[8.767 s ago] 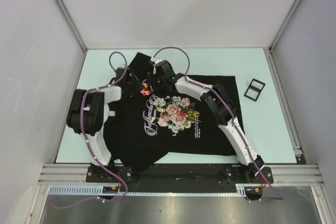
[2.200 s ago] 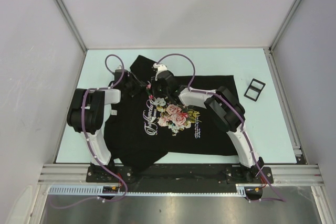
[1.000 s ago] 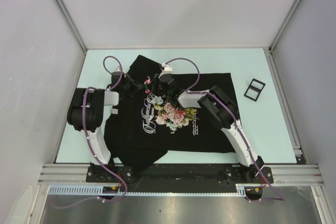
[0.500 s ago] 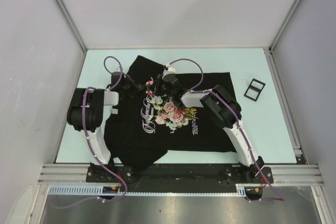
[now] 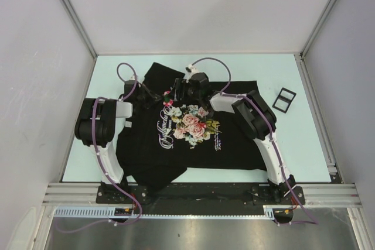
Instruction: Remove the brooch from the garment
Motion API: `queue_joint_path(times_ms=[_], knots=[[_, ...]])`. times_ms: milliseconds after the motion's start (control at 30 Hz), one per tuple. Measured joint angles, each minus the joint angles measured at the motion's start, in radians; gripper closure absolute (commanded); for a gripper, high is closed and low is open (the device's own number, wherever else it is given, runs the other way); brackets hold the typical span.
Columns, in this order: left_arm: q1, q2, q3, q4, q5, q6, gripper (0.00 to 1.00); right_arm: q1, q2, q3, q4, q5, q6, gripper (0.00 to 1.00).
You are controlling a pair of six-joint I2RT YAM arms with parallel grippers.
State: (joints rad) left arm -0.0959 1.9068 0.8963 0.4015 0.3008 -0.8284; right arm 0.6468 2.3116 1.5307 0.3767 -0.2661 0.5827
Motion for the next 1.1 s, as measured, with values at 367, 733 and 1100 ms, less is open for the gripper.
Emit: queue_joint_path(times_ms=[367, 733, 1100], knots=[[0.0, 0.001, 0.0, 0.0, 0.0, 0.001, 1.0, 0.028, 0.041, 0.184, -0.152, -0.002, -0.128, 0.33], [0.0, 0.001, 0.0, 0.0, 0.001, 0.002, 1.0, 0.107, 0.081, 0.287, -0.334, 0.204, -0.26, 0.34], [0.0, 0.001, 0.0, 0.001, 0.002, 0.002, 1.0, 0.119, 0.088, 0.298, -0.365, 0.288, -0.278, 0.5]])
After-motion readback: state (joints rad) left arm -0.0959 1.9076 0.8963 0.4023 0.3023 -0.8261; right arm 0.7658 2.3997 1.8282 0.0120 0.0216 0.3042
